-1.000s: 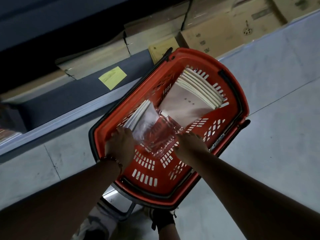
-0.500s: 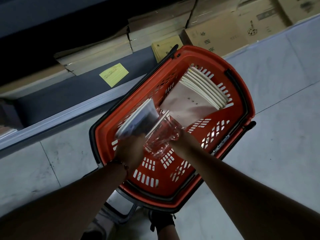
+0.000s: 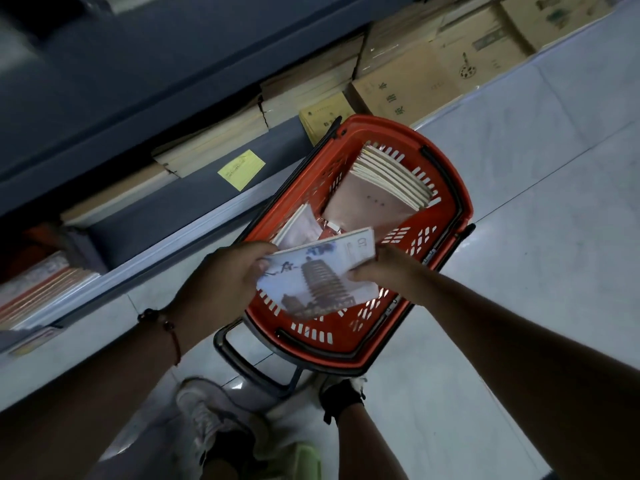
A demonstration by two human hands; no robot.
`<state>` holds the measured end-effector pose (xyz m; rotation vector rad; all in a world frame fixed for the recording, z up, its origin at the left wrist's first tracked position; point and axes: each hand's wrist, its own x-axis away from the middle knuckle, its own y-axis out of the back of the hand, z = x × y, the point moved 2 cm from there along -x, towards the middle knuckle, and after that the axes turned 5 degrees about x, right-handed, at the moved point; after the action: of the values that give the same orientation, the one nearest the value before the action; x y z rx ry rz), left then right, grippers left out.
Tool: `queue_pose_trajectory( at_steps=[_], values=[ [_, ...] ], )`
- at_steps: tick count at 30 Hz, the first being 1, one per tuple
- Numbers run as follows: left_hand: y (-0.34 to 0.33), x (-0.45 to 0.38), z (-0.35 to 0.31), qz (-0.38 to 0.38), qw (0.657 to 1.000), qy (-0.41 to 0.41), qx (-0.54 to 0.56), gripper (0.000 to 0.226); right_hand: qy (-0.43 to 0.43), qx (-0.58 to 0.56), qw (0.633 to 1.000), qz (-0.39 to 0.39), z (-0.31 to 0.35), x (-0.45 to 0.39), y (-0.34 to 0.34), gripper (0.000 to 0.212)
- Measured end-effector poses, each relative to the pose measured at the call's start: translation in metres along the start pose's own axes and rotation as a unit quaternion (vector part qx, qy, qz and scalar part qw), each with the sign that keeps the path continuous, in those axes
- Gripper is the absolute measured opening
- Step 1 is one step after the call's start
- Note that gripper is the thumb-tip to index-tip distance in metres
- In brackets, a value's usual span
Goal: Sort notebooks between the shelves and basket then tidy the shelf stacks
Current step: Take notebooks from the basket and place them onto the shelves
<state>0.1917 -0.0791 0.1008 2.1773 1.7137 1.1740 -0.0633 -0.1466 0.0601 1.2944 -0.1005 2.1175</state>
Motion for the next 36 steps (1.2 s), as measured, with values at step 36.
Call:
queue_pose_trajectory(
  at_steps=[36],
  values=[
    [0.313,0.351,-0.233,-0.062,0.939,-0.040,0.335,0.024,0.286,-0.451,0.844,0.044,0.337,0.452,-0.013,0.040]
  ],
)
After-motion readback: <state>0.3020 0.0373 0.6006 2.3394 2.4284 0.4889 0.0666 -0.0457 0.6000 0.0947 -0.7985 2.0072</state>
